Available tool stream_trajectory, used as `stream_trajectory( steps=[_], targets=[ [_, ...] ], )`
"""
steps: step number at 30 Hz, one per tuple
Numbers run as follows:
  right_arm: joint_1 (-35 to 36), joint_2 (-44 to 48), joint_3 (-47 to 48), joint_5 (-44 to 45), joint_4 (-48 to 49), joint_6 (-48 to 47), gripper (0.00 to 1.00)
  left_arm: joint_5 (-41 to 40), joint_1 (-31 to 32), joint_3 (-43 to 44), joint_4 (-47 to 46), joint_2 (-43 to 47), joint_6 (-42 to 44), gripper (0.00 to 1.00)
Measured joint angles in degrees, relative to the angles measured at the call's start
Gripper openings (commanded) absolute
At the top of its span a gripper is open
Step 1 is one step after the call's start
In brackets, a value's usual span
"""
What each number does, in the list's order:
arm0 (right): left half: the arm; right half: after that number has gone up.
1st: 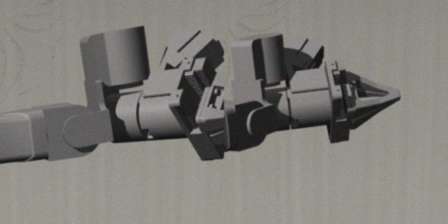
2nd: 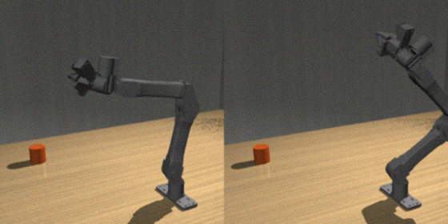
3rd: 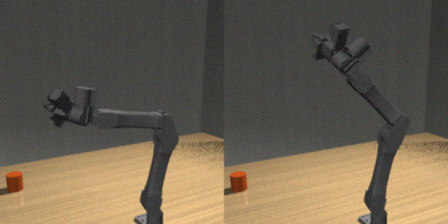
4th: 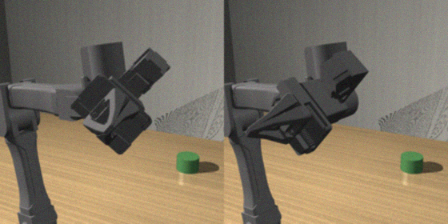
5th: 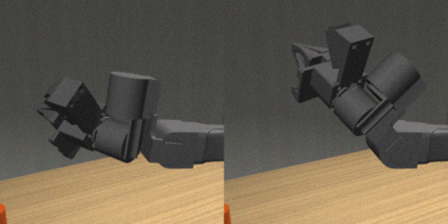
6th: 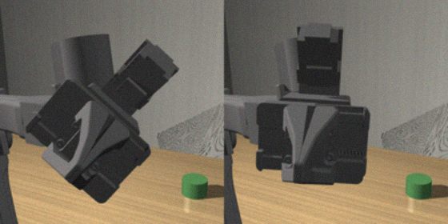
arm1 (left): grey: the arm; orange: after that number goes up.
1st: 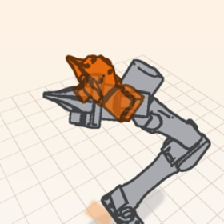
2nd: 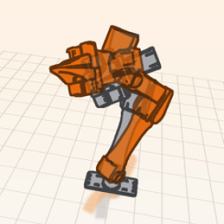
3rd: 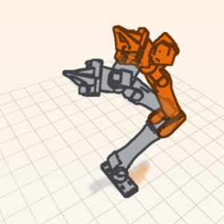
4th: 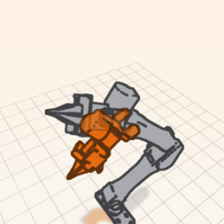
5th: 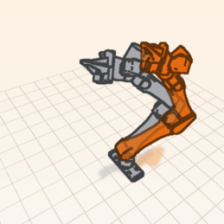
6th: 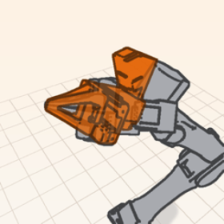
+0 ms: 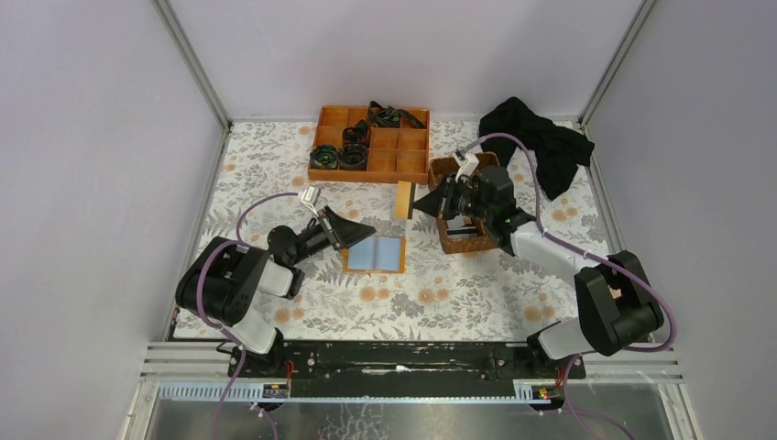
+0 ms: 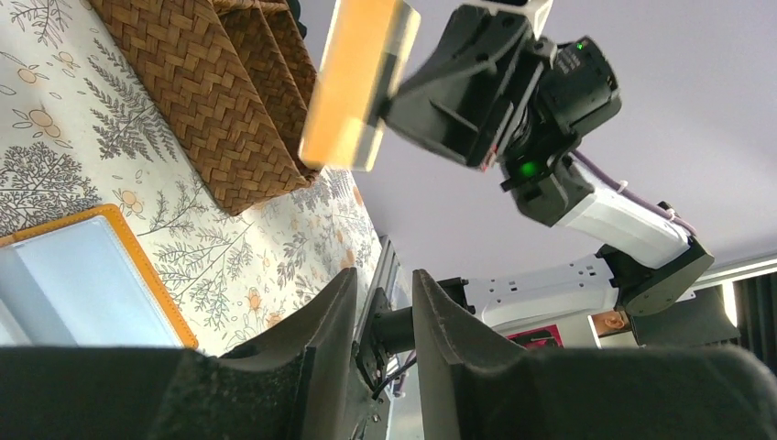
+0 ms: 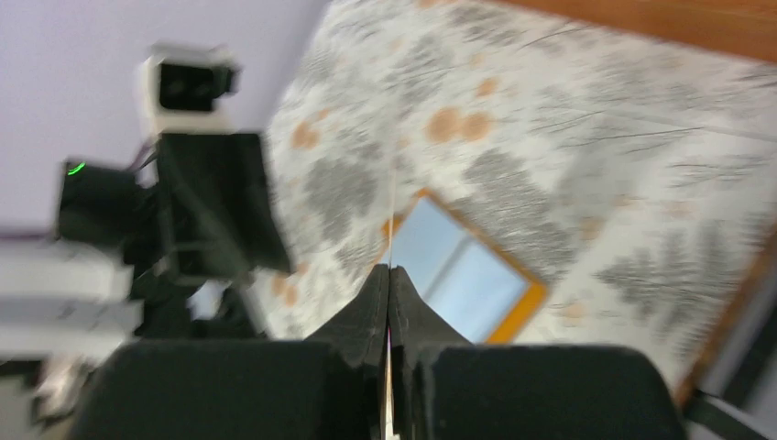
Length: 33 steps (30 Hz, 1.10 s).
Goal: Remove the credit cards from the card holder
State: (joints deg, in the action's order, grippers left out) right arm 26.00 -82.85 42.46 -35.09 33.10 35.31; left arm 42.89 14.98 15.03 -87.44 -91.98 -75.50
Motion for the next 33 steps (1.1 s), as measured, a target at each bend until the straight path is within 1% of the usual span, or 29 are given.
stream_trajectory(
  steps=[4, 6, 11, 15, 17, 20, 23, 26, 29, 33],
  targets=[
    [-1.4, 0.4, 9.1, 11.0, -19.8, -7.9, 0.0, 0.0, -0.1, 0.0, 0.0, -0.5, 0.0, 0.36],
    [-1.8, 0.4, 13.7, 16.7, -27.8, -11.6, 0.0, 0.2, -0.2, 0.0, 0.0, -1.2, 0.0, 0.36],
    [-2.1, 0.4, 19.3, 27.9, -40.7, -17.7, 0.0, 0.6, -0.2, 0.1, 0.0, -3.3, 0.0, 0.36],
    [-2.2, -0.8, 22.2, 34.8, -50.7, -21.4, 0.0, 0.7, -0.3, 0.1, 0.0, -3.3, 0.0, 0.36],
    [-2.2, -2.1, 23.3, 38.0, -53.7, -22.9, 0.0, 0.7, -0.3, 0.1, 0.0, -3.5, 0.0, 0.36],
    [-2.2, -2.6, 23.3, 40.6, -56.1, -24.2, 0.0, 0.8, -0.3, 0.3, 0.0, -4.2, 0.0, 0.36],
    [-2.2, -3.1, 23.5, 41.6, -57.7, -25.4, 0.0, 0.8, -0.3, 0.4, 0.0, -4.8, 0.0, 0.36],
    [-2.2, -5.5, 24.7, 40.9, -58.3, -26.3, 0.0, 0.8, -0.3, 0.4, 0.0, -4.9, 0.0, 0.36],
    [-2.2, -7.4, 24.9, 39.6, -58.3, -26.7, 0.0, 0.8, -0.3, 0.4, 0.0, -5.2, 0.0, 0.39],
    [-2.2, -9.3, 25.3, 38.1, -58.8, -27.3, 0.0, 1.0, -0.3, 0.6, 0.0, -6.0, 0.1, 0.49]
  ],
)
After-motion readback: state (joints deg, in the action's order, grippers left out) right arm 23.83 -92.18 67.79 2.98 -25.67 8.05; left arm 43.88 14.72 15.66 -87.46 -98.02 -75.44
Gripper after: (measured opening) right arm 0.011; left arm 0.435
